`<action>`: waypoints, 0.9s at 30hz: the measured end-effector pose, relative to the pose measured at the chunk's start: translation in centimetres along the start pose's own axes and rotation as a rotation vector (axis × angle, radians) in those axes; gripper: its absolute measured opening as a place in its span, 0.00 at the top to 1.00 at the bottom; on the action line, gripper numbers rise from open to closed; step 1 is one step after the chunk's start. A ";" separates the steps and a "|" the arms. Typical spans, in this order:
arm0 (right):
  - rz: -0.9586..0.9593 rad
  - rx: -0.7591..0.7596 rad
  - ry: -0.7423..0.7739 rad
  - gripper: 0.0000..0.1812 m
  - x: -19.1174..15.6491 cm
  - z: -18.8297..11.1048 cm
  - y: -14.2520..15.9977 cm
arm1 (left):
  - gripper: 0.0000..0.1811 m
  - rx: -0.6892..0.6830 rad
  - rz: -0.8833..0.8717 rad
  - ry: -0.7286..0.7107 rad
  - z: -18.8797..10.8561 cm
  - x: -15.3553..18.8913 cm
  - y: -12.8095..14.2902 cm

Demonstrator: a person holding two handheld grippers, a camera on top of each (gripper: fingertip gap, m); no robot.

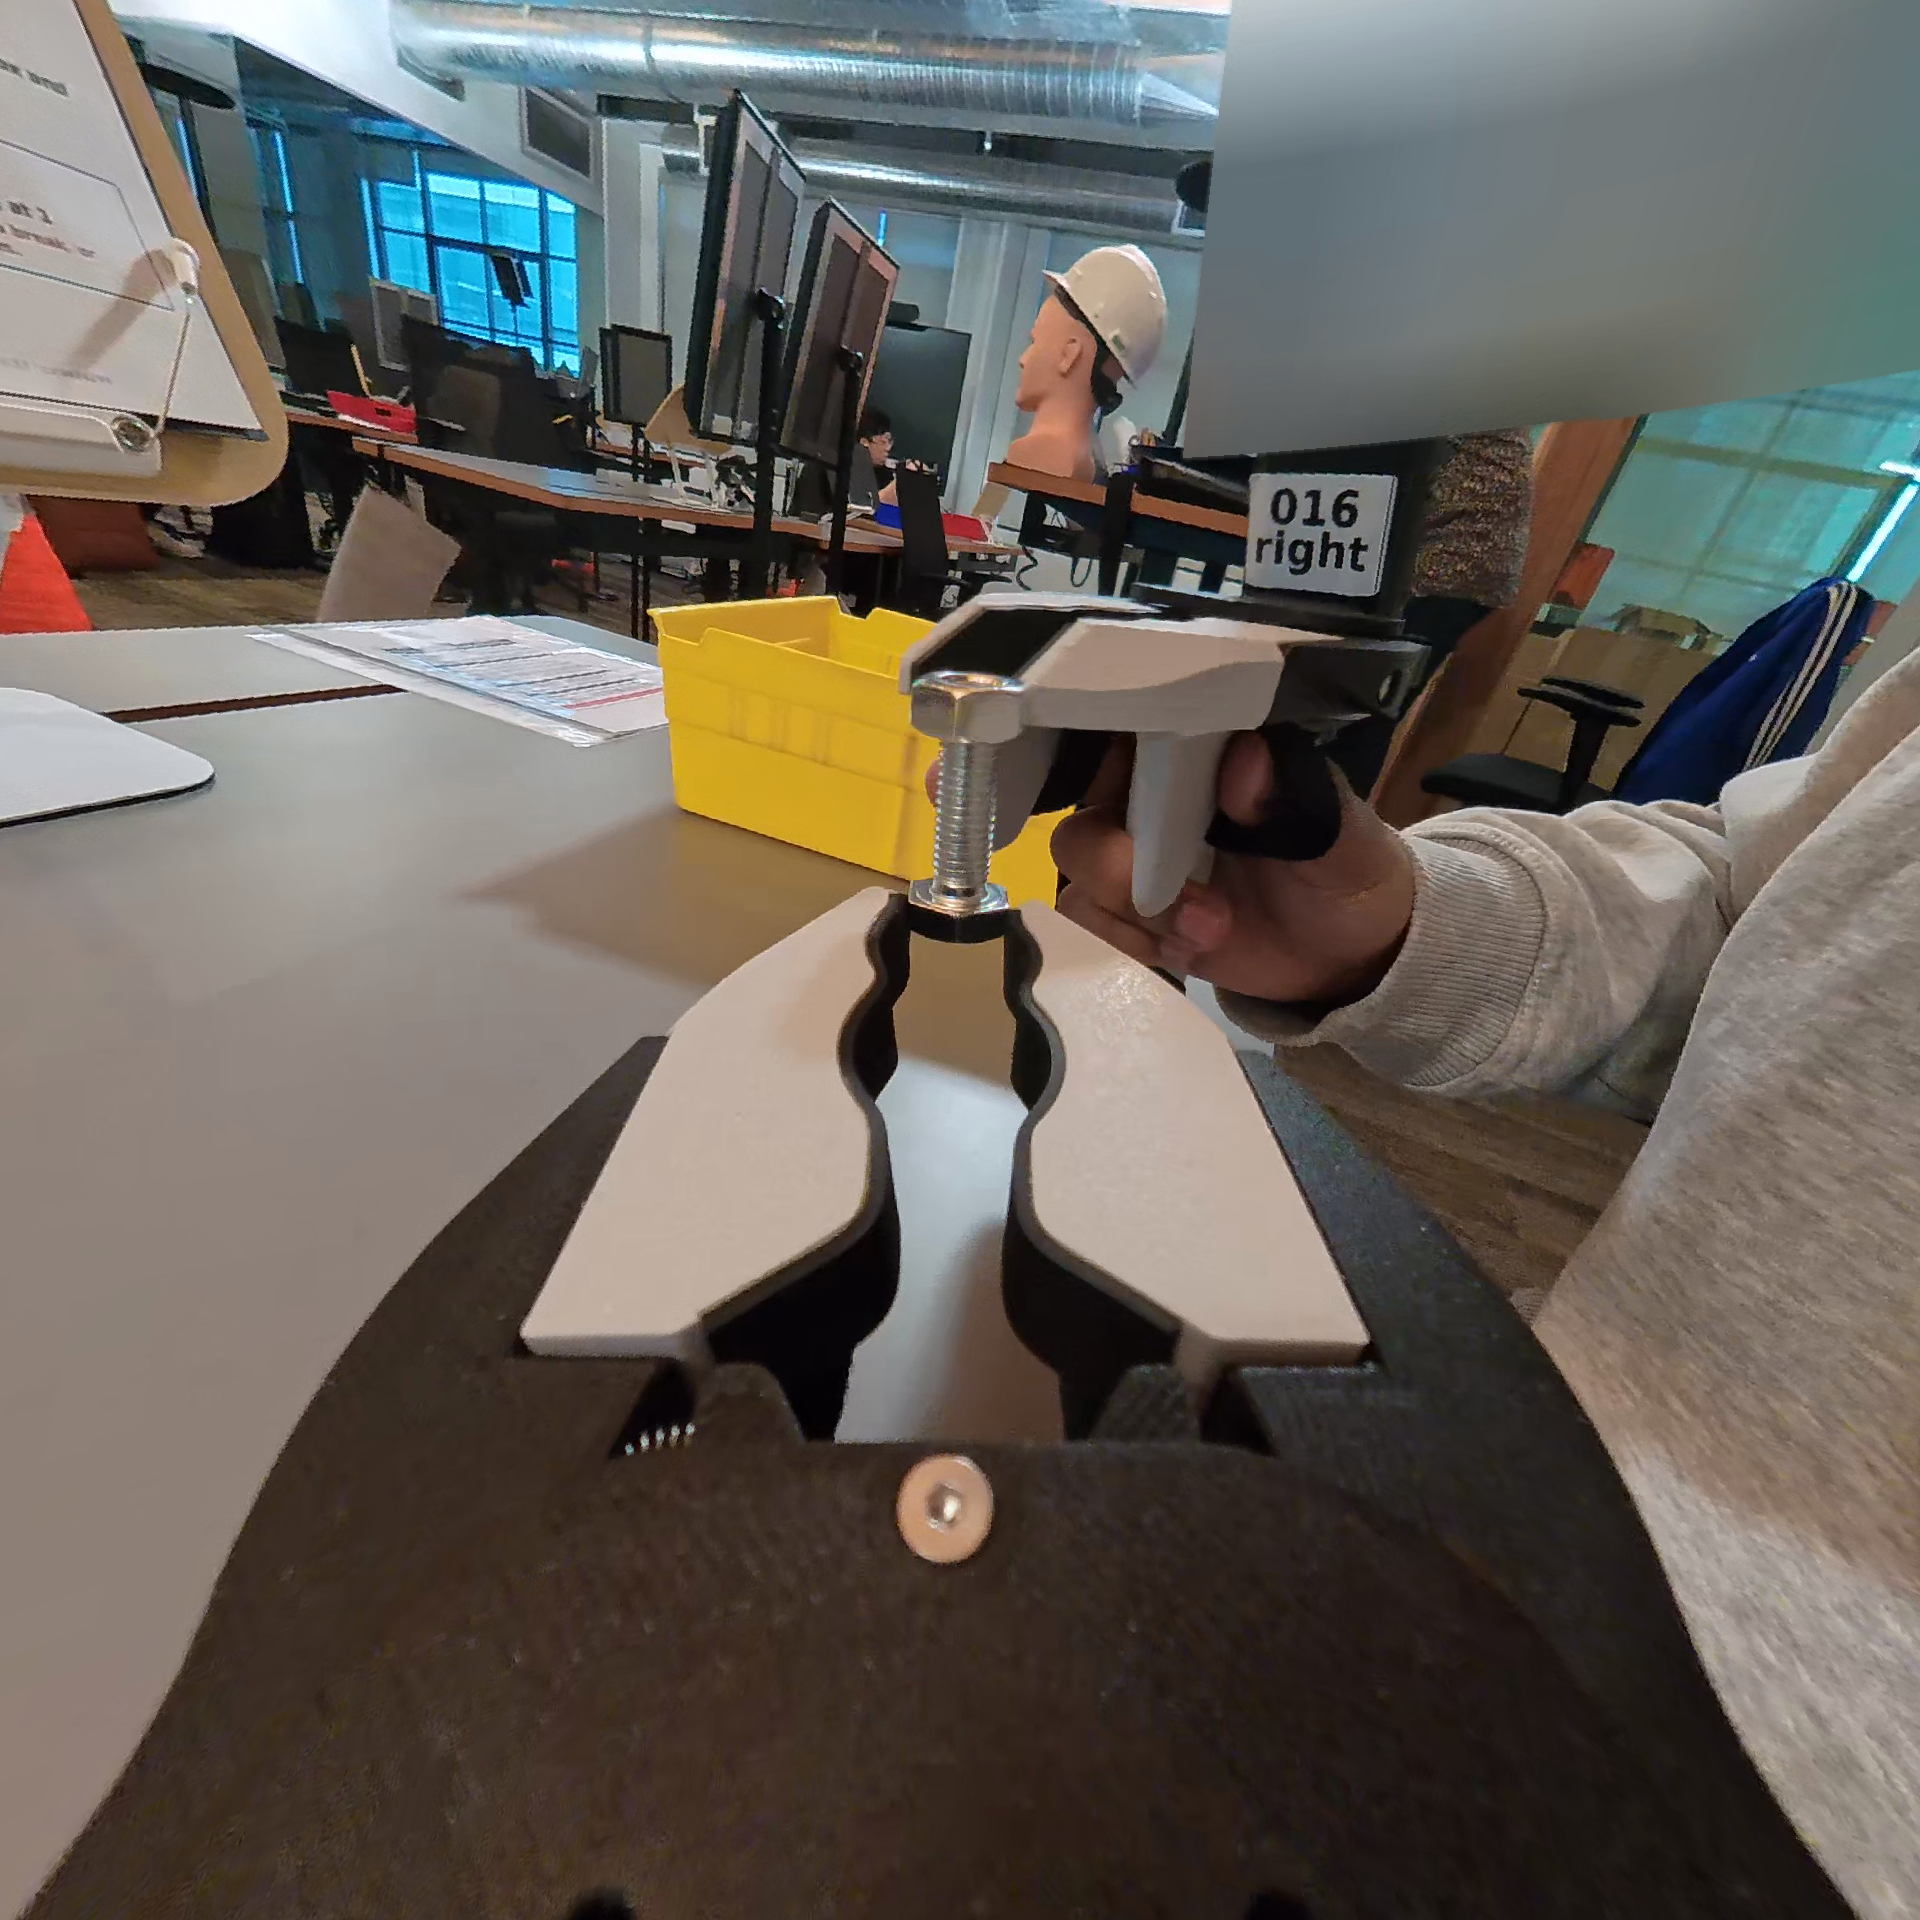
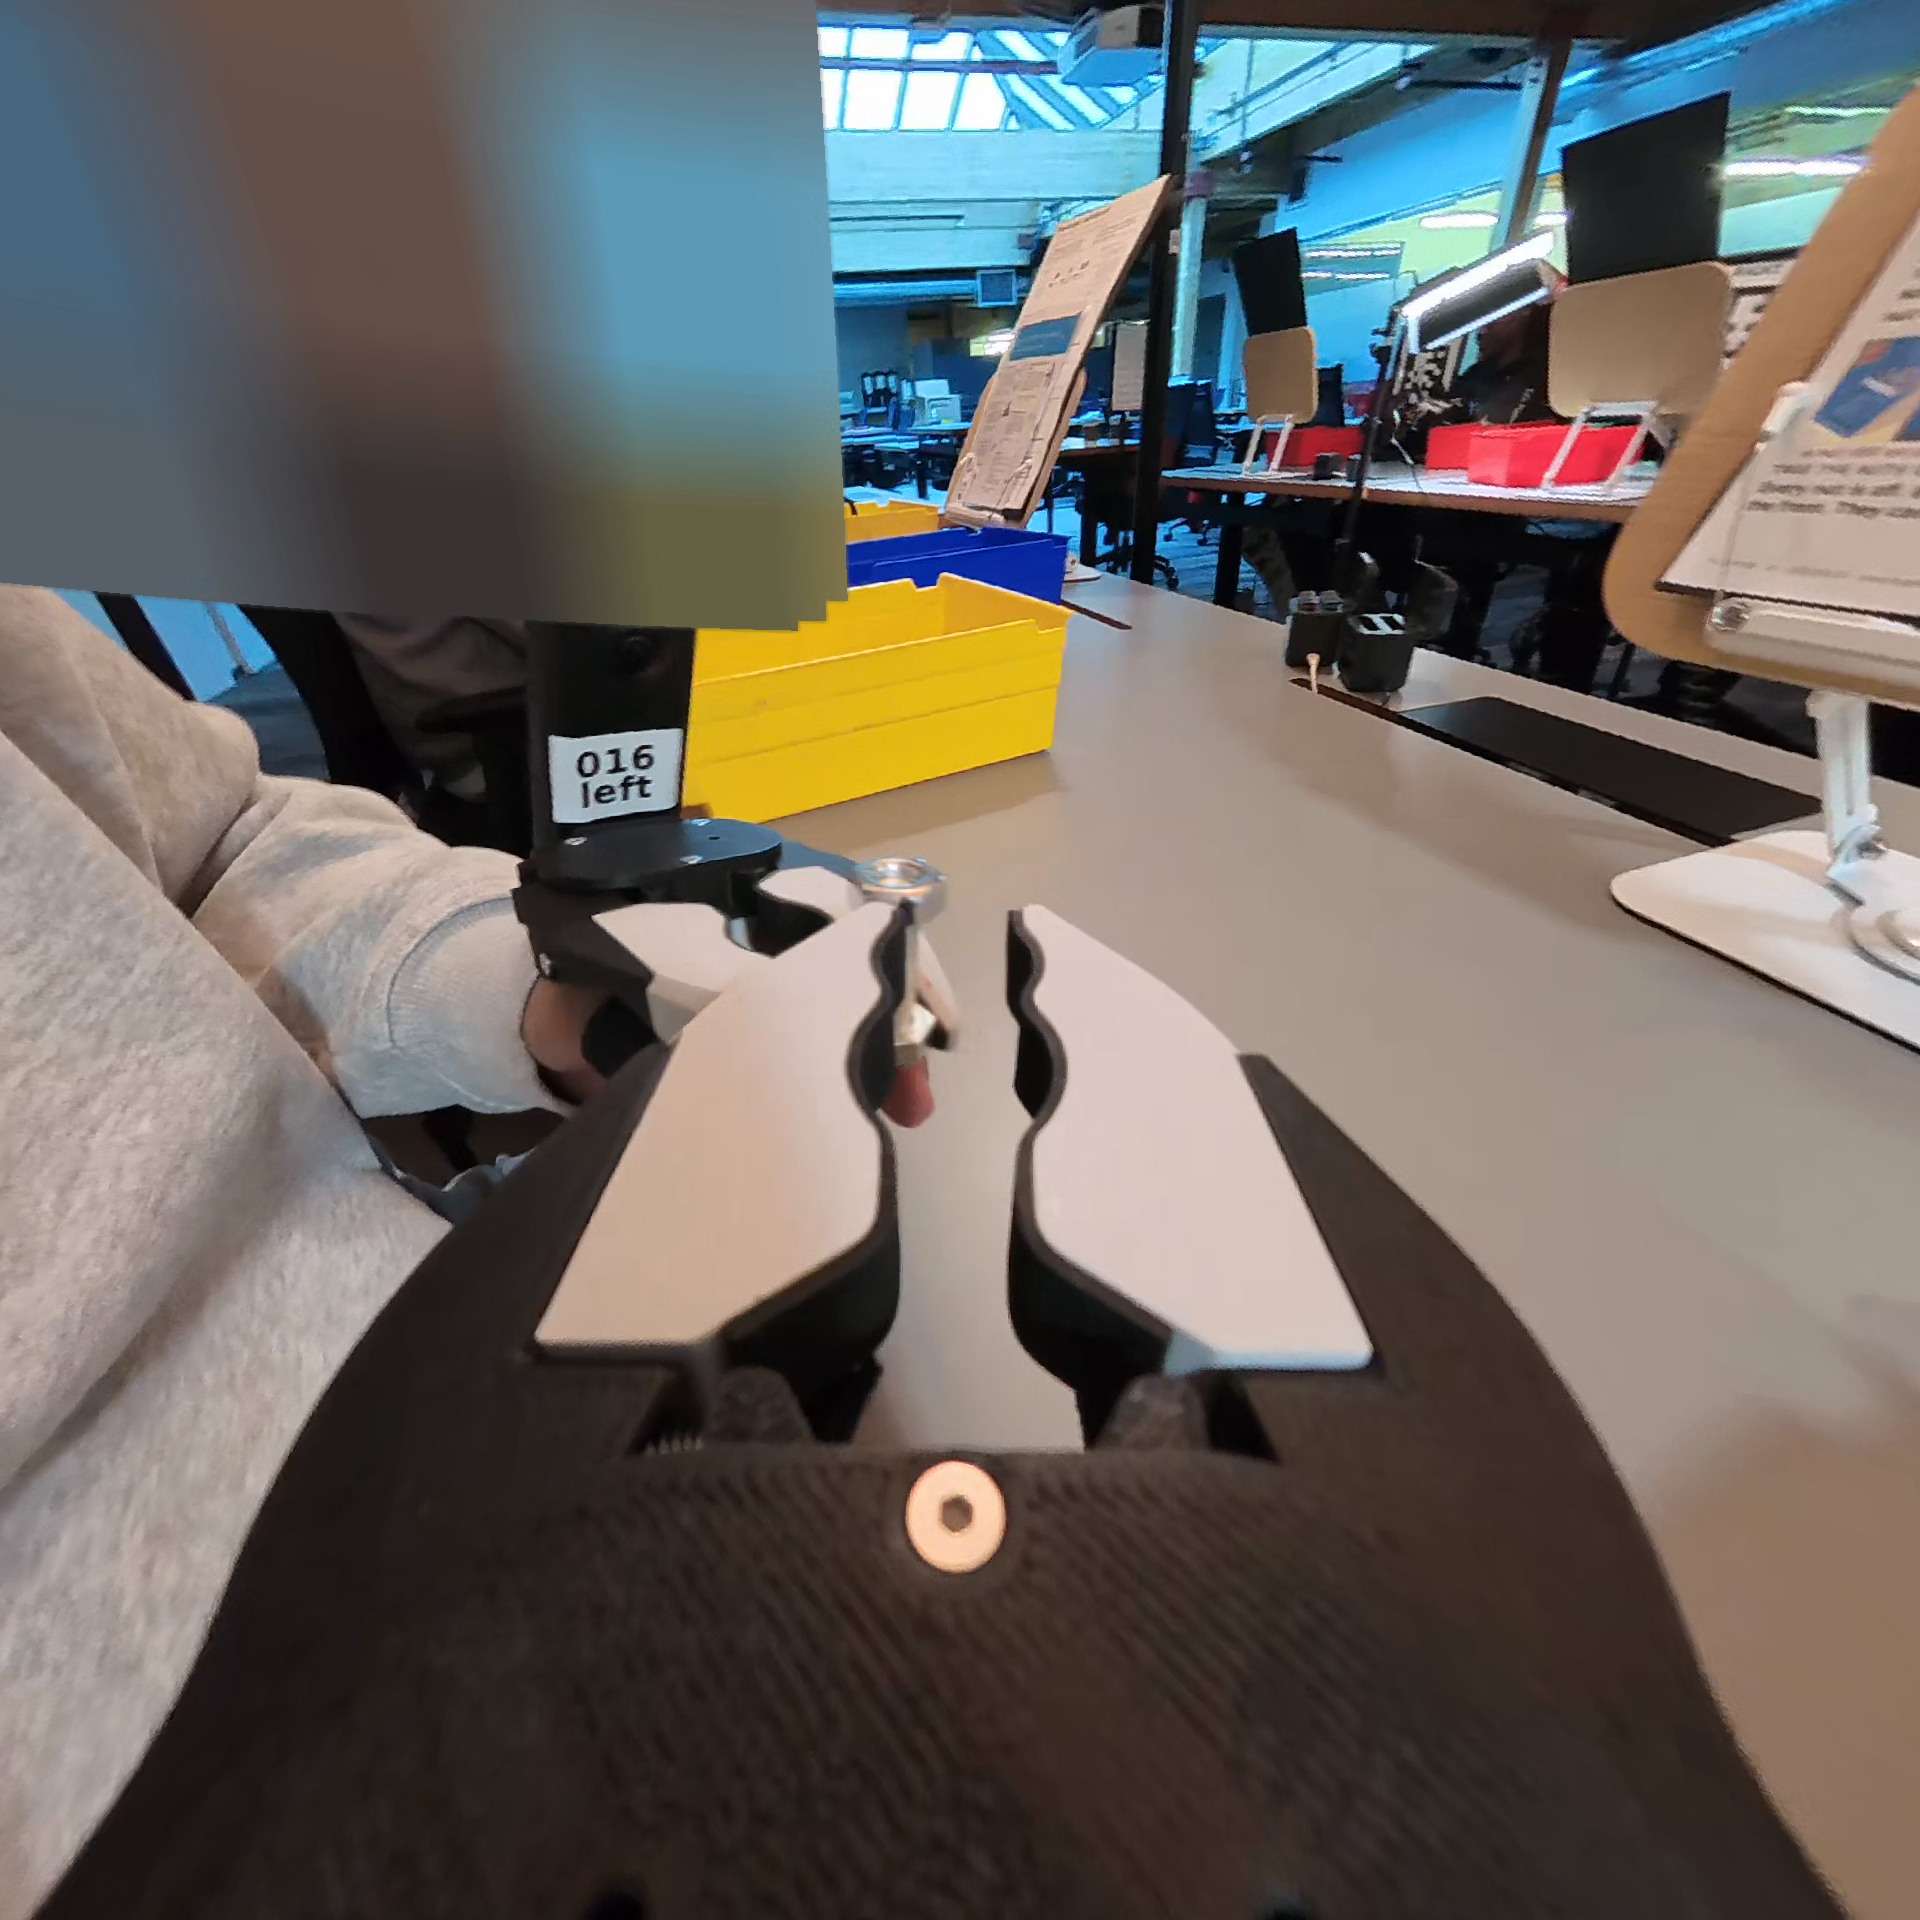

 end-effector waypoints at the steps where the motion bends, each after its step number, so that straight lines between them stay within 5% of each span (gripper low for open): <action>1: 0.006 0.009 -0.008 0.90 0.1 -0.1 0.0 | 0.90 -0.001 0.002 0.000 0.0 0.0 0.0; 27: 0.011 0.014 -0.031 0.90 0.0 -0.1 0.1 | 0.90 0.009 0.008 0.001 -0.1 0.1 -0.1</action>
Point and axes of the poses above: each gripper's, where its closed fingertips meet, z out along the fingers, y out of its underside, x = y × z across the jaws, the point moved 8 cm from there along -z, back along the fingers, and after that the axes turned 5 degrees about z, right-handed, at the moved point
